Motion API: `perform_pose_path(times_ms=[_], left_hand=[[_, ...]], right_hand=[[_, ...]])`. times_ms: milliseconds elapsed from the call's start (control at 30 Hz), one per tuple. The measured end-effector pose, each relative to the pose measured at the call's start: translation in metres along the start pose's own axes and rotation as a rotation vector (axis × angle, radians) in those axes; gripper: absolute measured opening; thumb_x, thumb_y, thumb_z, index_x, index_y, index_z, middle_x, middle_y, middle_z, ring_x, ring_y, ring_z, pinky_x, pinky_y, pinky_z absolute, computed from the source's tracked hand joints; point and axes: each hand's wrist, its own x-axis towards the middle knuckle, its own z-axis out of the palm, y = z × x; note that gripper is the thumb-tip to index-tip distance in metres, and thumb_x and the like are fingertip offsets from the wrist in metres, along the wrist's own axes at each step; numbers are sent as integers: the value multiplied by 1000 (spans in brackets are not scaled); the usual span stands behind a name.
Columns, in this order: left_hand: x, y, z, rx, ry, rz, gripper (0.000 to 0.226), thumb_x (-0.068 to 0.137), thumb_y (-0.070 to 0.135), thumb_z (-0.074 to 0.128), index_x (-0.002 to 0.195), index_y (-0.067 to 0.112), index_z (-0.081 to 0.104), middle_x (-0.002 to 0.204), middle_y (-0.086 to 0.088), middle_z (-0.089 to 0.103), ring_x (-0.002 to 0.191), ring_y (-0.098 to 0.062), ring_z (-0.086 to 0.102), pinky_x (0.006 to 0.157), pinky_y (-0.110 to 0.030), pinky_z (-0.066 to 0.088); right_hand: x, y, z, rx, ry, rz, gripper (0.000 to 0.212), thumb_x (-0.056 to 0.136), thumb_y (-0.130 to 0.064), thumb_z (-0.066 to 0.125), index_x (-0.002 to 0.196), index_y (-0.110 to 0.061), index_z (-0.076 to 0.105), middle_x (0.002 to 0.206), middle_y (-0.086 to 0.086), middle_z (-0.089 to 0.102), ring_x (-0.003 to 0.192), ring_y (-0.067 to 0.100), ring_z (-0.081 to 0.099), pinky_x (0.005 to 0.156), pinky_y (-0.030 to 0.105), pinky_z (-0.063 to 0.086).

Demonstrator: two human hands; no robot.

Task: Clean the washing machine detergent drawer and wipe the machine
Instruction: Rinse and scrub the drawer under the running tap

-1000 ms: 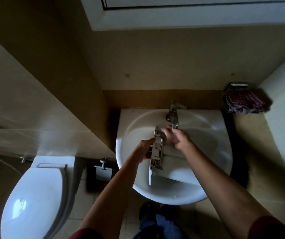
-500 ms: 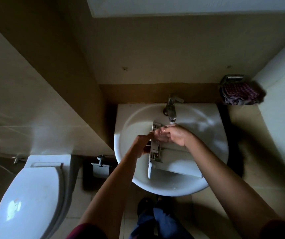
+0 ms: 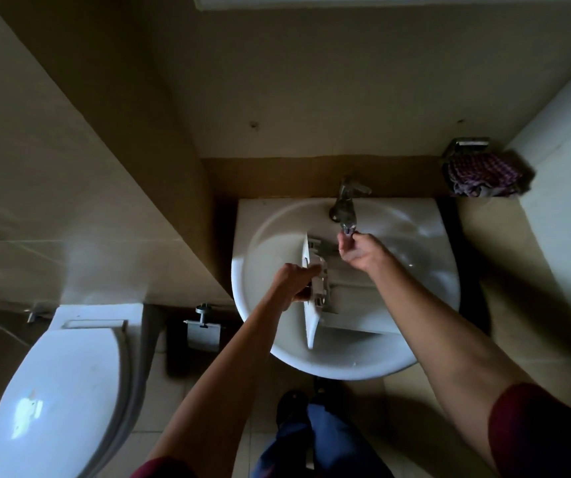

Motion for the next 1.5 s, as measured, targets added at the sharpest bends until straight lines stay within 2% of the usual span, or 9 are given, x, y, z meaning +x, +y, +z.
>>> perform_pose_path(times_ms=[100,267,433,667,900,1033,1300,1400,1500], left_hand=[[1,-6,-2,36,2,26,44,86,38,69,102,-3,67,97,-18,71,76,-26,70,67,-29,60],[-2,-7,0,-53,-18,2,34,90,33,65,100,0,65,98,-18,70,69,-22,66,59,-26,57],[-8,2,1,-41,-55,-16,27,96,28,57,94,2,62,97,-21,67,71,-26,64,68,-32,55],[-12,-4,2,5,2,-36,45,91,43,60,108,2,61,109,-22,67,100,-34,66,91,-45,54],[-3,-8,4,1,11,-51,49,89,46,61,110,1,61,110,-22,67,99,-35,67,92,-47,53],[-5,-7,5,0,-8,-33,45,91,43,60,103,0,60,107,-25,67,96,-37,67,93,-47,53],[-1,-6,5,0,-16,-8,44,90,35,60,105,-7,62,105,-30,66,93,-42,67,90,-52,52],[-10,0,5,2,-43,-19,32,94,31,57,95,-1,62,88,-20,65,76,-31,65,78,-39,56],[-11,4,6,-10,-74,-54,24,98,26,52,91,4,60,79,-12,64,67,-22,62,61,-27,54]], right_hand=[[-3,3,3,27,-23,61,29,101,-5,30,84,-1,53,65,10,62,40,14,62,40,16,49],[-38,7,-5,-892,-298,172,23,97,3,39,97,-2,62,93,14,68,76,17,71,70,27,58],[-62,0,2,-1090,-247,87,23,98,1,41,110,6,59,92,16,67,68,16,70,61,27,59],[-21,0,-12,-32,-15,-70,28,102,-7,32,91,5,54,76,20,64,59,21,67,50,24,54],[-5,2,0,134,-2,-36,20,100,-2,33,93,5,50,90,18,53,78,20,55,68,26,51],[-18,6,-5,-139,-90,-46,22,99,-3,37,85,-2,53,73,9,56,59,13,54,43,20,47],[-72,66,-50,-921,-78,-544,23,99,-10,46,105,-6,67,109,11,68,100,20,64,95,32,50],[-76,81,-77,-1196,-12,-856,24,96,-7,50,114,-6,65,111,9,68,101,18,64,89,15,44],[-70,71,-90,-1451,142,-1008,30,94,-4,49,122,1,59,120,18,63,111,29,60,98,28,44]])
